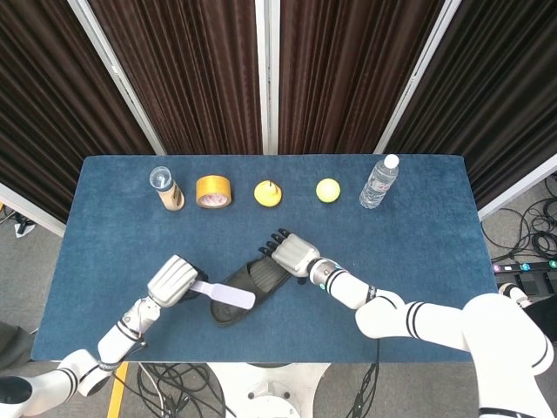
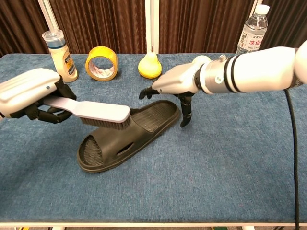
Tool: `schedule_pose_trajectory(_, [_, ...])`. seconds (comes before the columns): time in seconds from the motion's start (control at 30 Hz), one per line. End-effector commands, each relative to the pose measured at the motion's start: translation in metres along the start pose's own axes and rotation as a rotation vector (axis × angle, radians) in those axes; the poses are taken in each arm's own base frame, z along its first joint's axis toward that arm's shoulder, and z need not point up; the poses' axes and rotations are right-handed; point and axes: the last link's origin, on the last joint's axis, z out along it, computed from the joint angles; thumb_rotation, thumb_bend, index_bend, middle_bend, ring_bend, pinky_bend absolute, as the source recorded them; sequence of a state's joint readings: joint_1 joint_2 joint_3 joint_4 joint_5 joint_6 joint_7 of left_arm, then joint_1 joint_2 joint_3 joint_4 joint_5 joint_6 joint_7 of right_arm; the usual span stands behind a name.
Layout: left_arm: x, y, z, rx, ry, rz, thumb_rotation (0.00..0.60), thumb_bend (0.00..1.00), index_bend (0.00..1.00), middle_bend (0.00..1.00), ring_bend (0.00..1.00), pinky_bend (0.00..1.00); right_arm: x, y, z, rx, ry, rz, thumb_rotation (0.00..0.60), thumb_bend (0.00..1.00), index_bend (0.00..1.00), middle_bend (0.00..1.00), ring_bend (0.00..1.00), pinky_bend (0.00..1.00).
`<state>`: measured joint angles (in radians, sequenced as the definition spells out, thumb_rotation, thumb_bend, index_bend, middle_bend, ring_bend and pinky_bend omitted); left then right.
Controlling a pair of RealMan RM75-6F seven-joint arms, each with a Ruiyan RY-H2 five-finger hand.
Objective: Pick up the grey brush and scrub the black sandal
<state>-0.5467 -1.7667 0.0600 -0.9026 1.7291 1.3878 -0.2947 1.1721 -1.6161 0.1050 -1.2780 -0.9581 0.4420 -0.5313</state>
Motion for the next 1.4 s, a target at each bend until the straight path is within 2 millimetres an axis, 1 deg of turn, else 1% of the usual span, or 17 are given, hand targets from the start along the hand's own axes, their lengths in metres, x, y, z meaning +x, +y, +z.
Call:
schedule_pose_trajectory(0.03, [-0.003,0.001,-0.001,0.008,0.001,-0.009,0.6,0.59,1.0,1.0,1.0,1.0,-0.003,-0.005,0.006,-0.001,-0.014,-0.013,0.6,0.03,0.0,0.11,0.0,0.0])
schedule_pose_trajectory(0.13, [-0.006,0.003,-0.001,0.009,0.01,-0.009,0.6,0.59,1.0,1.0,1.0,1.0,-0.002,-0.009,0.01,-0.004,-0.015,-0.015,0.6,0.03,0.0,0.13,0.0,0.0])
schedule_pose_trajectory(0.2, [-0.007,0.004,-0.001,0.011,0.018,-0.007,0.6,0.59,1.0,1.0,1.0,1.0,-0.001,-0.01,0.013,-0.01,-0.008,-0.018,0.6,0.04,0.03,0.16,0.0,0.0])
schedule_pose_trajectory(0.3, [-0.009,0.004,0.0,0.013,0.017,0.006,0.6,0.59,1.0,1.0,1.0,1.0,-0.001,-0.011,0.017,-0.02,-0.001,-0.016,0.6,0.08,0.14,0.22,0.0,0.0])
schedule_pose_trajectory(0.37, [-0.012,0.003,0.001,0.017,0.013,0.018,0.6,0.59,1.0,1.0,1.0,1.0,-0.001,-0.011,0.018,-0.025,0.007,-0.017,0.6,0.11,0.21,0.27,0.03,0.03])
schedule_pose_trajectory(0.5, [-0.019,0.0,0.005,0.038,0.007,0.023,0.6,0.59,1.0,1.0,1.0,1.0,-0.002,-0.01,0.019,-0.034,0.028,-0.024,0.6,0.17,0.31,0.35,0.11,0.11])
schedule_pose_trajectory(0.57, [-0.021,-0.001,0.007,0.049,0.016,0.031,0.6,0.59,1.0,1.0,1.0,1.0,-0.003,-0.009,0.019,-0.035,0.028,-0.025,0.6,0.2,0.35,0.37,0.13,0.14])
schedule_pose_trajectory(0.67, [-0.025,-0.005,0.012,0.09,0.035,0.03,0.6,0.59,1.0,1.0,1.0,1.0,-0.004,-0.008,0.018,-0.036,0.028,-0.031,0.6,0.21,0.37,0.39,0.15,0.17])
schedule_pose_trajectory(0.8, [-0.025,-0.01,0.024,0.151,0.072,-0.006,0.6,0.59,1.0,1.0,1.0,1.0,-0.005,-0.007,0.017,-0.037,0.025,-0.034,0.6,0.22,0.39,0.39,0.15,0.19])
schedule_pose_trajectory(0.93, [-0.029,-0.014,0.029,0.134,0.039,0.037,0.6,0.59,1.0,1.0,1.0,1.0,-0.005,-0.006,0.017,-0.039,0.025,-0.036,0.6,0.22,0.39,0.4,0.16,0.19])
schedule_pose_trajectory(1.03, [-0.034,-0.015,0.026,0.117,0.007,0.059,0.6,0.59,1.0,1.0,1.0,1.0,-0.003,-0.006,0.017,-0.039,0.03,-0.032,0.6,0.23,0.41,0.41,0.16,0.2])
schedule_pose_trajectory(1.17, [-0.04,-0.017,0.018,0.118,-0.015,0.047,0.6,0.59,1.0,1.0,1.0,1.0,-0.001,-0.007,0.017,-0.036,0.035,-0.034,0.6,0.23,0.43,0.41,0.18,0.22])
schedule_pose_trajectory(1.4, [-0.045,-0.01,0.001,0.052,-0.057,0.042,0.6,0.59,1.0,1.0,1.0,1.0,-0.002,-0.008,0.018,-0.037,0.03,-0.029,0.6,0.24,0.44,0.42,0.18,0.25])
